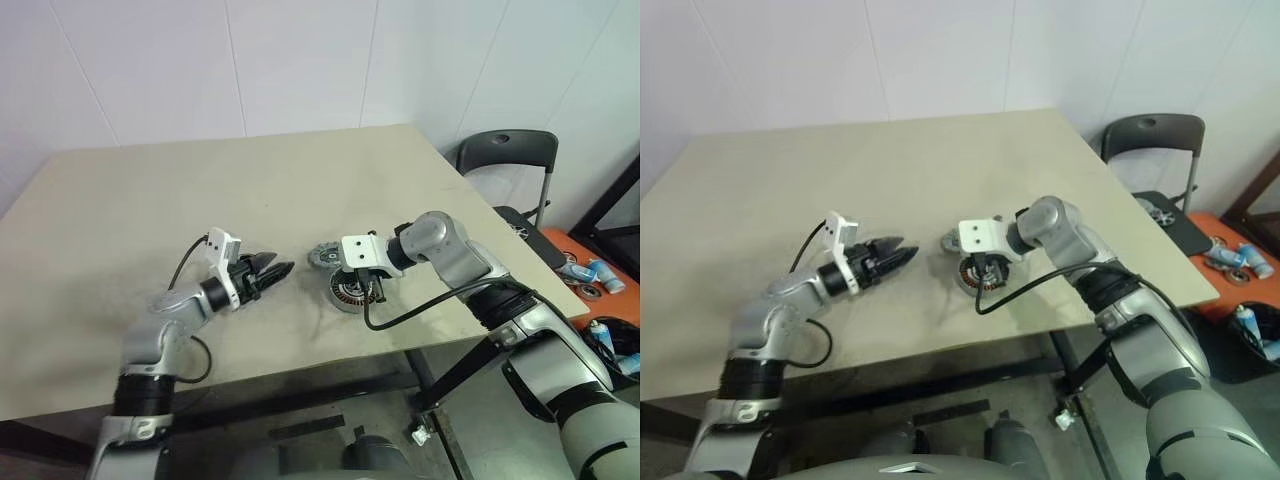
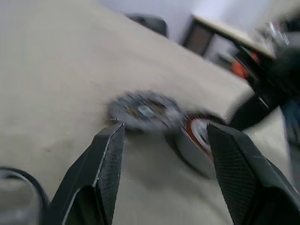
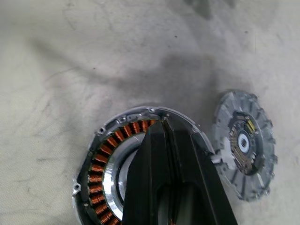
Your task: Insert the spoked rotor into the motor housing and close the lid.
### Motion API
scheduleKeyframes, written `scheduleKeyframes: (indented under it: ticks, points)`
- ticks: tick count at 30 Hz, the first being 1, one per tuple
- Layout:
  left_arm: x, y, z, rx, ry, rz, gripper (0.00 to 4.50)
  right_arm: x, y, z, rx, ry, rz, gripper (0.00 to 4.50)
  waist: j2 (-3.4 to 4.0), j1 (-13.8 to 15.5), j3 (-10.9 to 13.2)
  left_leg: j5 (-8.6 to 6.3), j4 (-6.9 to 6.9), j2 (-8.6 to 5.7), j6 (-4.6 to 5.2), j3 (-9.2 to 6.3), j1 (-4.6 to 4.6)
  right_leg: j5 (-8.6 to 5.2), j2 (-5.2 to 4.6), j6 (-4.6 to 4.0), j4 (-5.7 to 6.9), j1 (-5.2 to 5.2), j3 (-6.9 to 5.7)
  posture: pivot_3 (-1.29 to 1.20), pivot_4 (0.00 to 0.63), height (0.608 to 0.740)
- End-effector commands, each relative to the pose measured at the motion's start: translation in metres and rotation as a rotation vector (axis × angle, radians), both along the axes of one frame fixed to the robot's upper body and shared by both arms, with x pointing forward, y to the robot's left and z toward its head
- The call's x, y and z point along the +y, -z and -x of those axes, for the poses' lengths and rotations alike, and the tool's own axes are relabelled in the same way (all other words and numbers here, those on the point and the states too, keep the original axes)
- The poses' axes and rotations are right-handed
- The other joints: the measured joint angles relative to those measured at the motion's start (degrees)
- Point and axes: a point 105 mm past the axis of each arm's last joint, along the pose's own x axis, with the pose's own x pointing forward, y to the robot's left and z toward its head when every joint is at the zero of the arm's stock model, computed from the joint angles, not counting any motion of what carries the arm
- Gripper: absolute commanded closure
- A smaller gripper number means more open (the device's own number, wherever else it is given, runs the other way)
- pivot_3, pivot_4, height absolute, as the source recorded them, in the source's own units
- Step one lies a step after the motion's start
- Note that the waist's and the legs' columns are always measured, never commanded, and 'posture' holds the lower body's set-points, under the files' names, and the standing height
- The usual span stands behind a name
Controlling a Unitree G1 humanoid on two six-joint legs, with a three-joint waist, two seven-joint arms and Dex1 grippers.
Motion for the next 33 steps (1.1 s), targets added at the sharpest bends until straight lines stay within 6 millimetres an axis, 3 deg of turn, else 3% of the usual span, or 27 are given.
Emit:
scheduleKeyframes:
  ticks: [1,5,14,19,33]
  points:
    - [-0.001,-0.017,0.013,-0.059,0.086,-0.028,1.53,0.004,-0.012,-0.003,-0.036,-0.021,-0.010,4.48,0.00,0.00,0.00,0.00,0.00,0.01,0.00,0.00,0.00,0.00,-0.01,-0.01,0.01,0.00,0.00,0.00,0.000,0.740]
    - [0.004,-0.017,0.024,-0.058,0.147,-0.067,1.53,0.001,-0.013,-0.002,-0.030,-0.027,-0.008,4.48,0.01,0.08,0.01,0.01,0.00,0.02,-0.01,0.00,0.03,-0.01,-0.04,-0.04,0.07,-0.01,-0.01,0.00,0.000,0.740]
    - [-0.009,-0.005,0.047,-0.019,0.316,-0.105,1.53,-0.002,-0.013,-0.006,-0.041,-0.012,-0.003,4.48,0.03,-0.01,0.02,0.01,0.00,0.02,-0.02,0.01,0.02,-0.04,-0.07,-0.09,0.06,-0.04,0.00,0.00,0.000,0.740]
    - [-0.009,0.001,0.044,-0.022,0.324,-0.121,1.53,0.002,-0.023,-0.015,-0.063,0.019,-0.030,4.48,0.04,-0.07,0.02,0.01,0.00,0.02,-0.02,0.03,0.02,-0.10,-0.06,-0.21,0.06,-0.05,0.01,0.00,0.000,0.740]
    - [-0.011,0.002,0.045,-0.029,0.319,-0.116,1.53,-0.013,-0.009,-0.020,-0.079,0.028,0.036,4.48,0.07,-0.04,0.04,0.01,0.00,0.02,-0.01,0.04,0.01,-0.03,-0.01,-0.07,0.09,-0.07,0.01,0.00,0.000,0.740]
